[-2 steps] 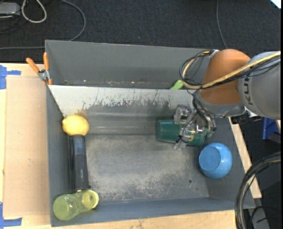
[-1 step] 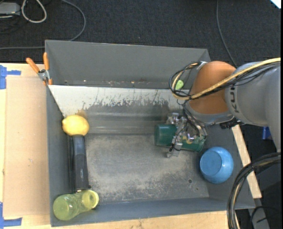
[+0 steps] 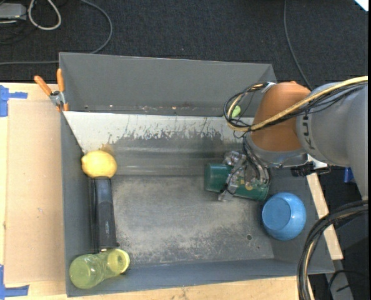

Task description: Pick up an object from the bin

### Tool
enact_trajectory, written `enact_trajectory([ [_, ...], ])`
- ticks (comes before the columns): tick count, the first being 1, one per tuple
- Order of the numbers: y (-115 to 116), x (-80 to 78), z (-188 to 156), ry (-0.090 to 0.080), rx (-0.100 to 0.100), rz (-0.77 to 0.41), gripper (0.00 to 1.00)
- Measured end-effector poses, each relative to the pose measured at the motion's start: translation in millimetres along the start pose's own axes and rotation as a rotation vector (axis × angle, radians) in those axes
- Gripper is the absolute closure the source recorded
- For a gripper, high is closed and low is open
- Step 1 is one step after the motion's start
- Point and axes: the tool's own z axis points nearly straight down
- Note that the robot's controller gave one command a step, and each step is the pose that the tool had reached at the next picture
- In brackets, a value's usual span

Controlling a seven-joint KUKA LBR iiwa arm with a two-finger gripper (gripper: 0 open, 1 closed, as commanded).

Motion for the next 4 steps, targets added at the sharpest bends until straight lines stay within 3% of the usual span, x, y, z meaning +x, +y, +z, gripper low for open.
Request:
enact_trajectory([
  [2, 0, 1.0, -8, 0.003, 0.000, -0.001, 1.00],
  [4, 0, -0.4, -46, 0.001, -0.001, -0.001, 1.00],
])
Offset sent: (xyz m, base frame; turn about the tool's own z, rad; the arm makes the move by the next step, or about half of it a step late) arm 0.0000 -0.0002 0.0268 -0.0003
